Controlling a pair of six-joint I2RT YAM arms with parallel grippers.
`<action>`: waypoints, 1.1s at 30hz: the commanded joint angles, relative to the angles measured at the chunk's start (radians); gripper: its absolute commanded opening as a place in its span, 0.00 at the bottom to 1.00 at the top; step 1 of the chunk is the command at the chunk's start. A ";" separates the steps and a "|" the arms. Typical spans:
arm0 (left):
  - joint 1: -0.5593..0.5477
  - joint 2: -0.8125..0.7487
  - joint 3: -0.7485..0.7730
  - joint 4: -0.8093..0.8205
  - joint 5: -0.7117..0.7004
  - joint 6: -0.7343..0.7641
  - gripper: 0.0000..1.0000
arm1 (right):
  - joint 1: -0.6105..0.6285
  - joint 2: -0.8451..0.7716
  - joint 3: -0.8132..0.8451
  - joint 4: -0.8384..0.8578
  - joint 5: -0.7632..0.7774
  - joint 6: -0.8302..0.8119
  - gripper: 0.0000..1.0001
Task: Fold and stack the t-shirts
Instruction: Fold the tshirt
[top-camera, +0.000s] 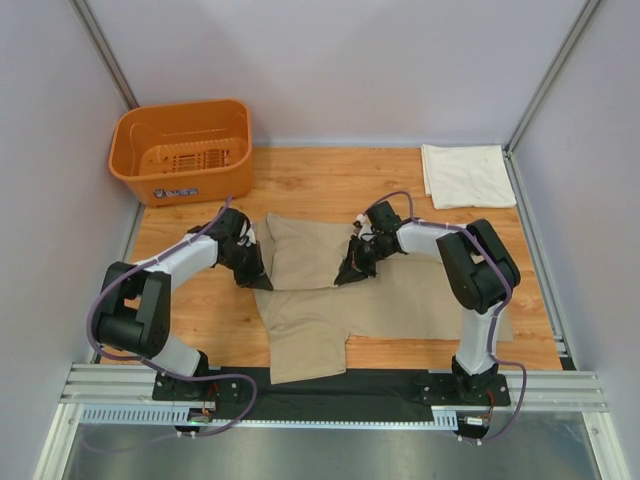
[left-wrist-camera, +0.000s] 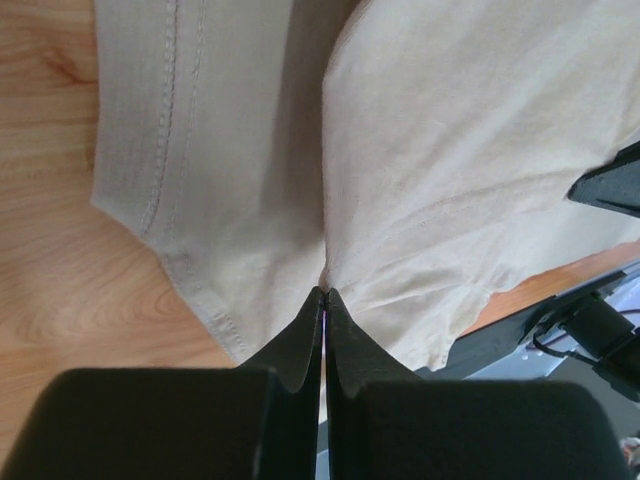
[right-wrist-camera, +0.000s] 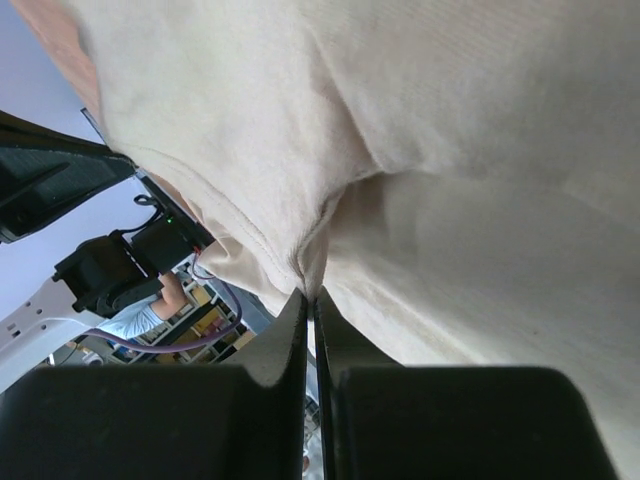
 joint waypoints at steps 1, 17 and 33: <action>0.001 -0.045 -0.027 -0.031 0.002 -0.038 0.00 | 0.003 0.030 0.040 -0.047 -0.034 -0.038 0.03; 0.003 -0.107 0.195 -0.055 -0.240 0.053 0.52 | -0.007 -0.069 0.280 -0.453 0.415 -0.346 0.52; 0.003 0.390 0.488 0.129 -0.188 -0.041 0.39 | -0.053 0.160 0.587 -0.320 0.503 -0.176 0.19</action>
